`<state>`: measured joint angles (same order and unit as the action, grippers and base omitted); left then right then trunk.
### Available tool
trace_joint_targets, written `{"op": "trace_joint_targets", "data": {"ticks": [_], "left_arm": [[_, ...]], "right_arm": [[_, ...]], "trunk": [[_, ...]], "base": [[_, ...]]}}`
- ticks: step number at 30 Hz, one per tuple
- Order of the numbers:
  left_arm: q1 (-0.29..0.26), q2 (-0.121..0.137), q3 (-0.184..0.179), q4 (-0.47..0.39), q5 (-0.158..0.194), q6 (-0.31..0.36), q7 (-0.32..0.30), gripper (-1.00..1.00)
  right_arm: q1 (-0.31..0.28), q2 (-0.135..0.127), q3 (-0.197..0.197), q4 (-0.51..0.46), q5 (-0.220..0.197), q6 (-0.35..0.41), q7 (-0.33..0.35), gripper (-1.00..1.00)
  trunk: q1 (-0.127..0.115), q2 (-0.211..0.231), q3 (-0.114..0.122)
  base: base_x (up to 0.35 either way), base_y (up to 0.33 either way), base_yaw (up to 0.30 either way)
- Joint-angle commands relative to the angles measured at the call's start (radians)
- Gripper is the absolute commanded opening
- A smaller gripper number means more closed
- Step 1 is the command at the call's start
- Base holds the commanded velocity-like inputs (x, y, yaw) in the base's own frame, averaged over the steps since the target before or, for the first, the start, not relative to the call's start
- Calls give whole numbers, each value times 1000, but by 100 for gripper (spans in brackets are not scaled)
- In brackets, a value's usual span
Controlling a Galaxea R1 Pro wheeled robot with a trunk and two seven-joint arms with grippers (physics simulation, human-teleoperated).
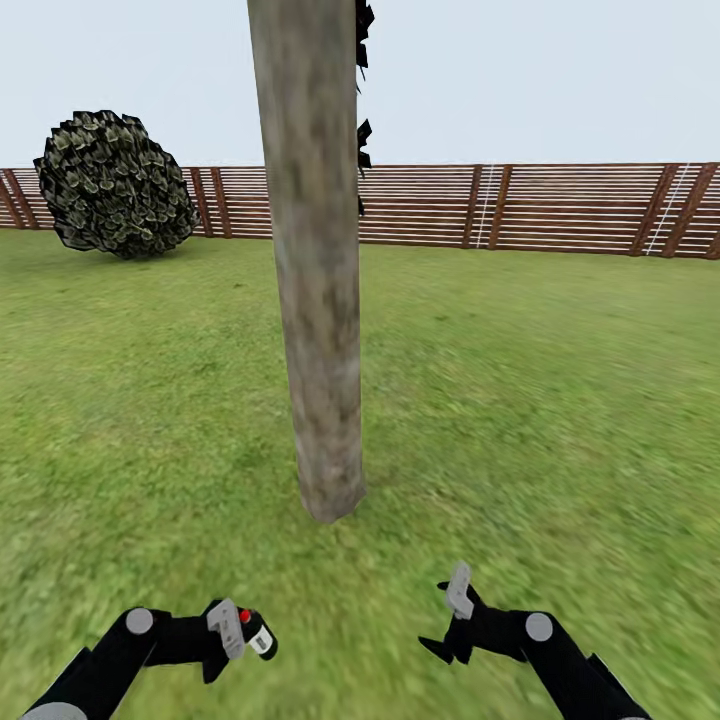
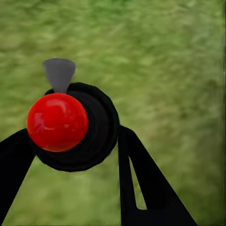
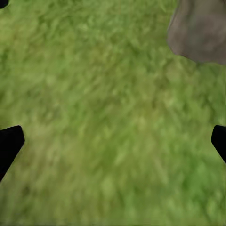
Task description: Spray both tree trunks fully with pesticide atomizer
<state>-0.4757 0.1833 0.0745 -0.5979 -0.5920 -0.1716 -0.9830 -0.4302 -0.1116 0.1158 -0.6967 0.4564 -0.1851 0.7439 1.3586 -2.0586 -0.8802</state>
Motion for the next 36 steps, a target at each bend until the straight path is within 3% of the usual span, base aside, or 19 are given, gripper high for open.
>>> {"op": "trace_joint_targets", "data": {"ticks": [1, 4, 6, 7, 12, 17, 19, 25, 29, 36], "left_arm": [[-4, -2, 6, -1, -11, -9, -11, -100], [-9, -5, -11, -2, -13, -6, -25, -100], [-10, -7, -48, -3, -13, 14, -32, -100], [-10, -9, -69, -3, -13, 32, -33, -100], [-11, -32, -117, -5, -13, 63, -35, -100], [-21, -57, -166, -14, -14, 67, -37, -100], [-26, -76, -221, -18, -14, 76, -37, -100], [-29, -113, -259, -19, -15, 93, -37, -100], [-42, -121, -327, -19, -16, 106, -34, -100], [-48, -125, -344, -19, -15, 112, -29, -100]], "right_arm": [[-3, 1, 2, -1, 10, -7, 6, 100], [-6, 4, 3, -1, 10, -7, 17, 100], [-7, 6, 4, -1, 11, -7, 27, 100], [-7, 9, 5, -1, 12, -7, 37, -100], [-7, 38, 22, 1, 16, -7, 80, -100], [-7, 55, 118, -1, 16, -7, 87, -100], [-7, 67, 139, -2, 15, -7, 87, -100], [-7, 93, 143, -2, 16, -7, 88, -100], [-7, 114, 143, -7, 16, -7, 89, -100], [-7, 144, 143, -19, 17, -7, 109, -100]], "trunk": [[0, 0, -1], [0, 0, -1], [0, 0, -1], [0, 0, -1], [0, 0, -1], [0, 0, -1], [0, 0, -1], [0, 0, -1], [0, 0, -1], [0, 0, -1]], "base": [[0, 0, 0], [0, 0, 0], [0, 0, 0], [0, 0, 0], [0, 0, 0], [0, 0, 0], [0, 0, 0], [0, 0, 0], [0, 0, 0], [0, 0, 0]]}}
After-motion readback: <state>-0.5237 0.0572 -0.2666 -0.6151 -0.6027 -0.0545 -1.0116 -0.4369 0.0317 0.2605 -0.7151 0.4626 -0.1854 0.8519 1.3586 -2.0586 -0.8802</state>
